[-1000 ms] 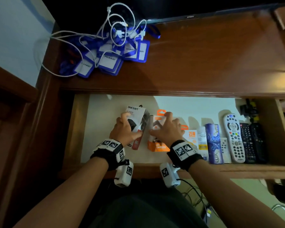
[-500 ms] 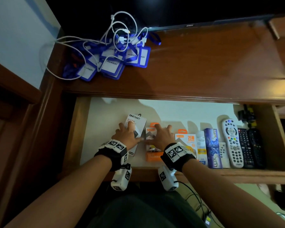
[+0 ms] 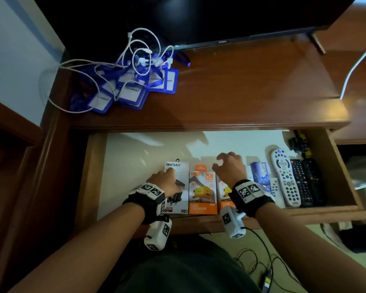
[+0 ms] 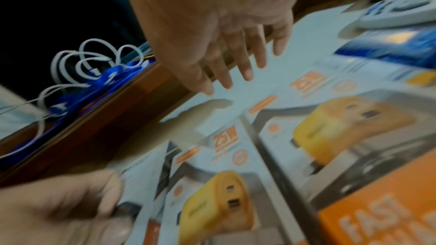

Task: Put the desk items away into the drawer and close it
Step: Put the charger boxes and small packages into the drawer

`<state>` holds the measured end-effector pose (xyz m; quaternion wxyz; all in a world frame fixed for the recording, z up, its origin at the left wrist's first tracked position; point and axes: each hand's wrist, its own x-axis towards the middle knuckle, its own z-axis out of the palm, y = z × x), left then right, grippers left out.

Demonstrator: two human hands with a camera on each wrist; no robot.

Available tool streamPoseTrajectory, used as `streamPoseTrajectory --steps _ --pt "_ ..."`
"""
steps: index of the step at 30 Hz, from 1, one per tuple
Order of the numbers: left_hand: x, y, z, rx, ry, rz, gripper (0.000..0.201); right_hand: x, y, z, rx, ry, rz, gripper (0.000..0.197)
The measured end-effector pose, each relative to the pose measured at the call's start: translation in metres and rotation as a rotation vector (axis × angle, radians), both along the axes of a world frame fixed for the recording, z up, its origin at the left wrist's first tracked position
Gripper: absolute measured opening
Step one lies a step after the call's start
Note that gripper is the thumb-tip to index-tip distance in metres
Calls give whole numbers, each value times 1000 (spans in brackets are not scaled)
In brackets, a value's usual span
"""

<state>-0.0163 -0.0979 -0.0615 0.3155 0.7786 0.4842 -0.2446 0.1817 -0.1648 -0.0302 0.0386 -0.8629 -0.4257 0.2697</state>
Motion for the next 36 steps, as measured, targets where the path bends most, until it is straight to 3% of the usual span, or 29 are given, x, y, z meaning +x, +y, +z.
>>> streamPoseTrajectory --steps 4,12,17,29,36 --pt "3 -10 -3 3 -20 -6 66 11 -9 -5 -230 91 12 39" --pt "4 -22 -1 -9 -86 170 96 0 -21 -11 -224 84 46 53" --pt "-9 -26 2 -60 -156 294 83 -4 -22 -17 -235 105 125 63" --pt "-7 -32 8 -72 -99 474 110 8 -14 -9 -325 41 349 49" --pt "-8 -23 19 4 -71 543 90 10 6 -4 -290 39 397 40"
